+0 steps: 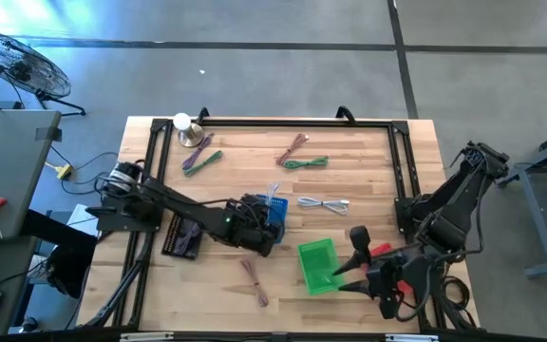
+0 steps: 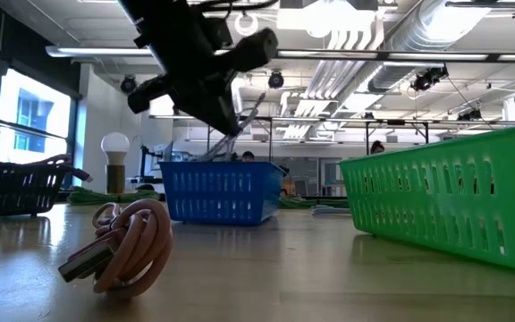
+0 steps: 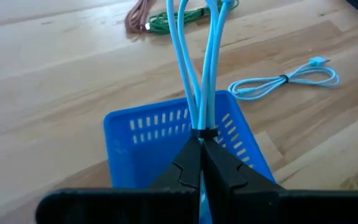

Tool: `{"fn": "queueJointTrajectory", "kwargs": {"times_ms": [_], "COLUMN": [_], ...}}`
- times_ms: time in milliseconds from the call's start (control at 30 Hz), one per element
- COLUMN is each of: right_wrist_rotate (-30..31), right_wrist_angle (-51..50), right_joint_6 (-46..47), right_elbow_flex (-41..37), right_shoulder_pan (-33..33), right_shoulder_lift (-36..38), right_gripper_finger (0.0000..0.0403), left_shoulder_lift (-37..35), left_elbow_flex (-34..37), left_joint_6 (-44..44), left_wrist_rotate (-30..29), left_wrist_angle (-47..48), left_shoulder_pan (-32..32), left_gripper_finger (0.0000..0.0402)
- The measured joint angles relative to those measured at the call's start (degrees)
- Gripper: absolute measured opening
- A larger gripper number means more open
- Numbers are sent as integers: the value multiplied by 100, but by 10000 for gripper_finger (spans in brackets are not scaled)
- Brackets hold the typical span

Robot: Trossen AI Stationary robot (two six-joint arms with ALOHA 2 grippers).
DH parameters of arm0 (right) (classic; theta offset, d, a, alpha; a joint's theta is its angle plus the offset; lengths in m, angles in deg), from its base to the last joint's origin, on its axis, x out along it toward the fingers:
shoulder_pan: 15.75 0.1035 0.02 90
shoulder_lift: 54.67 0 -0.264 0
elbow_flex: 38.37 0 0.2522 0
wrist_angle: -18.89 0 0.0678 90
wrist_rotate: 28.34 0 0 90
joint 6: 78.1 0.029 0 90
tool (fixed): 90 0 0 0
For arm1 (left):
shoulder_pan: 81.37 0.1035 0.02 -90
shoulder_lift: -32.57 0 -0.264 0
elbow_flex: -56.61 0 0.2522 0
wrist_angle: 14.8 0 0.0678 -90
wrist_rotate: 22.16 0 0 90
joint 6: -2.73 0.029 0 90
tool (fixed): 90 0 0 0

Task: Pick & Place USB Port
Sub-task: Put the bottom light blue USB cable into the blue bin, then put the right green USB cable into the green bin

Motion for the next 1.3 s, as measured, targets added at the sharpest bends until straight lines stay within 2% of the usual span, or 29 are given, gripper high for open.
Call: {"fn": "queueJointTrajectory", "kwargs": {"times_ms": [300, 533, 733, 900, 1133, 1300], "right_wrist_rotate": [368, 376, 384, 389, 410, 722], "right_wrist_angle": [-45, -84, -147, -330, -349, -349], "right_joint_6": [0, 12, 20, 170, 171, 144], "right_elbow_flex": [2, 2, 2, 2, 2, 2], "right_shoulder_pan": [105, 103, 103, 103, 103, 103], "right_shoulder_lift": [0, 0, 0, 0, 0, 0], "right_gripper_finger": [146, 146, 146, 146, 146, 146], "left_shoulder_lift": [225, 284, 285, 285, 285, 285], "left_elbow_flex": [235, 363, 358, 347, -137, -1062], "left_joint_6": [76, 88, 123, 438, 1077, 1871], "left_wrist_rotate": [271, 626, 1105, 1245, 1376, 1474], "left_wrist_angle": [-259, -209, -348, -399, -57, 964], "left_shoulder_pan": [97, 184, 268, 342, 414, 412], "left_gripper_finger": [0, 5, 38, 76, 129, 151]}}
